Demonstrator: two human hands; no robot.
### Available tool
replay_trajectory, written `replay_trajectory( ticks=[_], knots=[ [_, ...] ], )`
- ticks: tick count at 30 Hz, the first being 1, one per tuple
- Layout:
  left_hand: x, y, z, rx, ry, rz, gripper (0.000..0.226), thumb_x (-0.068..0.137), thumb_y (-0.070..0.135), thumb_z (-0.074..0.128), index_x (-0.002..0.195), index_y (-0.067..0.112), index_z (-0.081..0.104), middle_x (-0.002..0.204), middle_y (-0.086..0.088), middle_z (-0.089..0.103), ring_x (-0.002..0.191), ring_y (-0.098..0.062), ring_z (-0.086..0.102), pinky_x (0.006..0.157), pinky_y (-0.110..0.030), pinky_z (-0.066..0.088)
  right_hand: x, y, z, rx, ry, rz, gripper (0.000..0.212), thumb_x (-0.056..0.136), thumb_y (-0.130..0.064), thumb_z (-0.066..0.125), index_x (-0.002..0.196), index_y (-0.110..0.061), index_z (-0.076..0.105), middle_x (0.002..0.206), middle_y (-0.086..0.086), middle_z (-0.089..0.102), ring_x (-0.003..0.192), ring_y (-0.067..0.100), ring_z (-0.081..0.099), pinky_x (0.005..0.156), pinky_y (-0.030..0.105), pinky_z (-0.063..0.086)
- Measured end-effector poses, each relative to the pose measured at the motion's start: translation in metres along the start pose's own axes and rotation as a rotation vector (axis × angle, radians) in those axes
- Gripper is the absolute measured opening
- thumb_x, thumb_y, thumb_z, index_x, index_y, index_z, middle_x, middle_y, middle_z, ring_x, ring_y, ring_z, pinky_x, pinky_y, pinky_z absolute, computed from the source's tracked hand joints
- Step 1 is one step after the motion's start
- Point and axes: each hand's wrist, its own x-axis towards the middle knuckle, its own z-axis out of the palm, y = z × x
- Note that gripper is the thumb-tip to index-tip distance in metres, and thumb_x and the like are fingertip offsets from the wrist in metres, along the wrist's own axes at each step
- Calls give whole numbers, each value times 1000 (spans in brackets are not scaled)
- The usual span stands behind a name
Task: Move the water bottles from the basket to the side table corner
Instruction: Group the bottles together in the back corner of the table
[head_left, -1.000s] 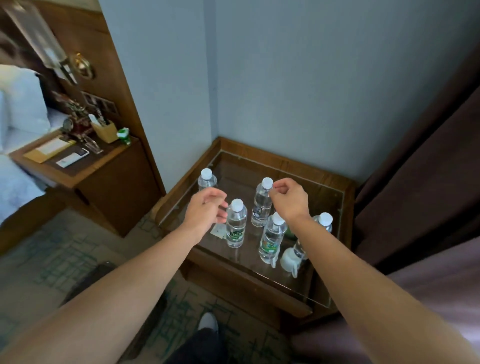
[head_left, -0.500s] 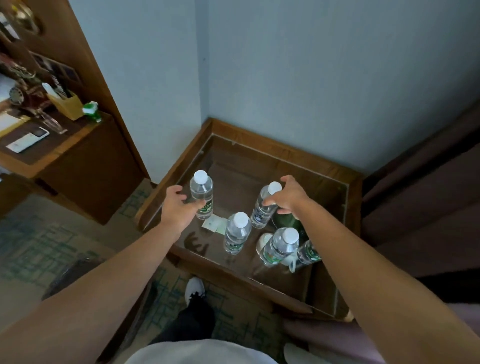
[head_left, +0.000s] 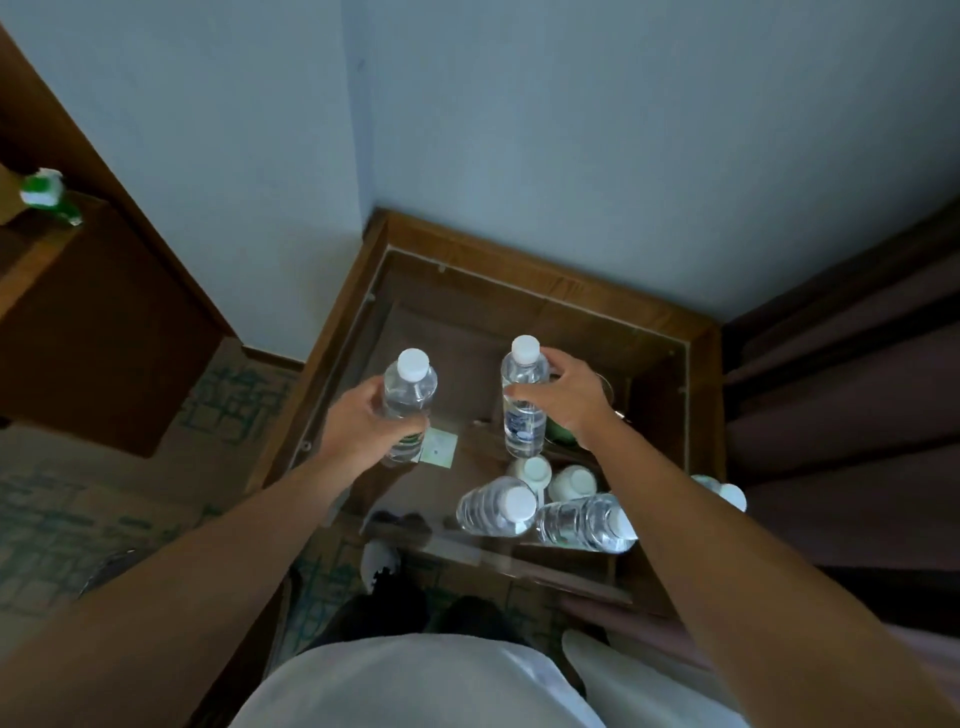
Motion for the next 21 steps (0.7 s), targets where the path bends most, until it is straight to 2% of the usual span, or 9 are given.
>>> replay_trajectory(
  ticks=[3, 7, 10, 14, 17, 21],
  knots=[
    [11, 1, -9, -52, -44, -13, 66, 58, 41, 92, 118, 29, 68, 109, 9, 75, 99, -10, 70, 94, -37, 56, 10, -8, 6, -35, -2, -14, 66, 64, -29, 92, 124, -22, 66, 118, -1, 73, 107, 19, 69, 96, 38, 56],
    [24, 6, -19, -120, -70, -3, 61, 61, 29, 93, 117, 29, 70, 107, 10, 75, 100, -9, 70, 96, -38, 55, 21, -18, 13, 61, -22, -19, 63, 66, -20, 93, 123, -18, 68, 115, 2, 74, 105, 22, 70, 98, 47, 57],
    [36, 19, -29, -186, -121, 16, 53, 63, 21, 92, 112, 28, 72, 104, 9, 76, 100, -11, 71, 97, -35, 53, 30, -25, 16, 129, -62, -38, 55, 66, -13, 92, 115, -23, 71, 113, 2, 75, 105, 23, 71, 98, 51, 56],
    [57, 37, -47, -236, -136, 85, 74, 45, 30, 93, 113, 30, 64, 108, 3, 76, 103, -19, 72, 99, -49, 54, 41, -45, 15, 203, -110, -92, 49, 67, -7, 91, 101, -35, 71, 110, -1, 77, 104, 22, 72, 99, 50, 56],
    [68, 57, -56, -211, -156, 116, 74, 46, 27, 91, 112, 32, 60, 112, 2, 74, 106, -19, 70, 101, -49, 52, 49, -63, 12, 241, -143, -124, 52, 67, -8, 90, 114, -25, 72, 114, 0, 76, 108, 22, 71, 100, 51, 55],
    [88, 80, -61, -191, -172, 143, 62, 66, 2, 88, 111, 31, 58, 119, -2, 70, 111, -21, 66, 105, -49, 48, 64, -87, 7, 195, -153, -208, 61, 69, -13, 89, 125, -20, 68, 116, -2, 75, 107, 17, 70, 100, 45, 55]
  ],
)
